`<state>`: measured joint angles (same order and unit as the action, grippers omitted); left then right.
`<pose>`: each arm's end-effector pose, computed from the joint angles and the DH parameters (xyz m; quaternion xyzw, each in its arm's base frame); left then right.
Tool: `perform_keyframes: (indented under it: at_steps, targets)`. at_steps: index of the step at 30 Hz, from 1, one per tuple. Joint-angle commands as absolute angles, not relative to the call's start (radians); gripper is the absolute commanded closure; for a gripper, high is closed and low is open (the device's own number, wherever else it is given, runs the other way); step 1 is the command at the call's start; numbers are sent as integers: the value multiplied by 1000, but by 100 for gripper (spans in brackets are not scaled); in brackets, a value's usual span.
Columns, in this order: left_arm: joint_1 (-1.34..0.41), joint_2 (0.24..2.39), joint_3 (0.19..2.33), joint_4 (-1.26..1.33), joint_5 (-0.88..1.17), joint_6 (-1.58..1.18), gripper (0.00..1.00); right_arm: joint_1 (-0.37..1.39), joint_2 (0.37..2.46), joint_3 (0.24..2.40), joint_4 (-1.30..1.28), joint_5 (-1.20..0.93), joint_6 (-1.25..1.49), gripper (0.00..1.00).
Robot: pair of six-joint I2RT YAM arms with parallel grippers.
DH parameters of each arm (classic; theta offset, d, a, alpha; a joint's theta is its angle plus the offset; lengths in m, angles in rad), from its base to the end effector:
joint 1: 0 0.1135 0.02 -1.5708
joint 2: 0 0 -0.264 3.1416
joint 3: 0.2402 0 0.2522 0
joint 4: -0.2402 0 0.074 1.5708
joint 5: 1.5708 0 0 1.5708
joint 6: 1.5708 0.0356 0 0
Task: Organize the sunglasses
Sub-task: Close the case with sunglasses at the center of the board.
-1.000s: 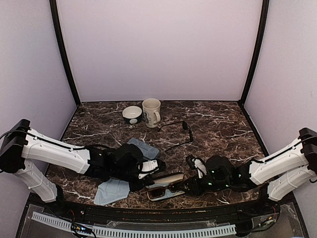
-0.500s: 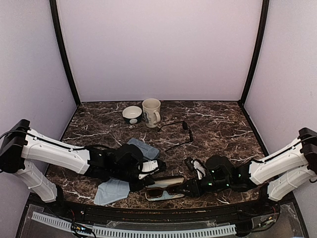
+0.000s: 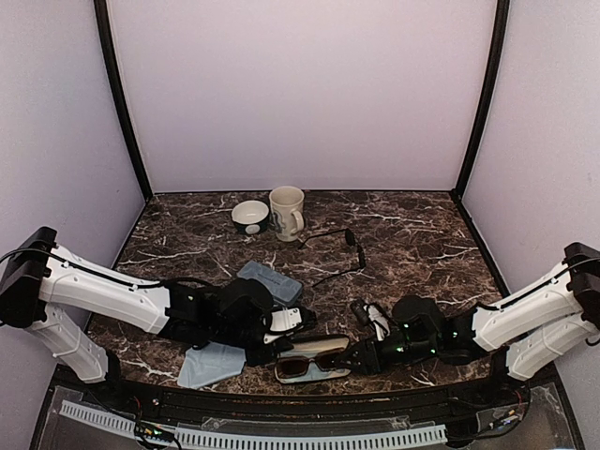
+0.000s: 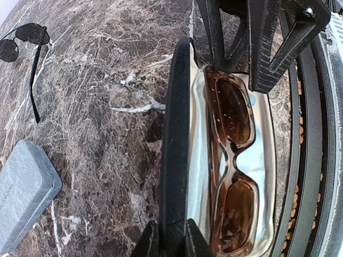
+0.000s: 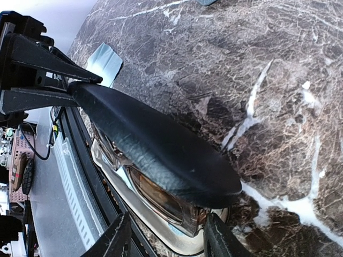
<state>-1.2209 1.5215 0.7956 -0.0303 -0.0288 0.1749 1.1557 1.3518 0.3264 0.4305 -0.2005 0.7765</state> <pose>0.1071 -0.2906 0.1843 0.5856 0.7071 -0.1864 0.3497 0.0867 0.2144 0.1319 -0.2117 0.8543 0.4340 0.1925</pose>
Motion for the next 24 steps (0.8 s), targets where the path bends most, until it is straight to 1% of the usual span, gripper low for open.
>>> perform_keyframes:
  at_steps: [1, 9, 24]
  targets:
    - [-1236, 1501, 804, -5, -50, 189, 86, 1152, 1343, 316, 508, -233, 790, 54]
    - [-1244, 1491, 802, -5, -103, 197, 88, 1152, 1346, 314, 531, -252, 791, 55]
    - [-1266, 1467, 780, 23, -185, 204, 88, 1161, 1344, 301, 551, -272, 813, 56]
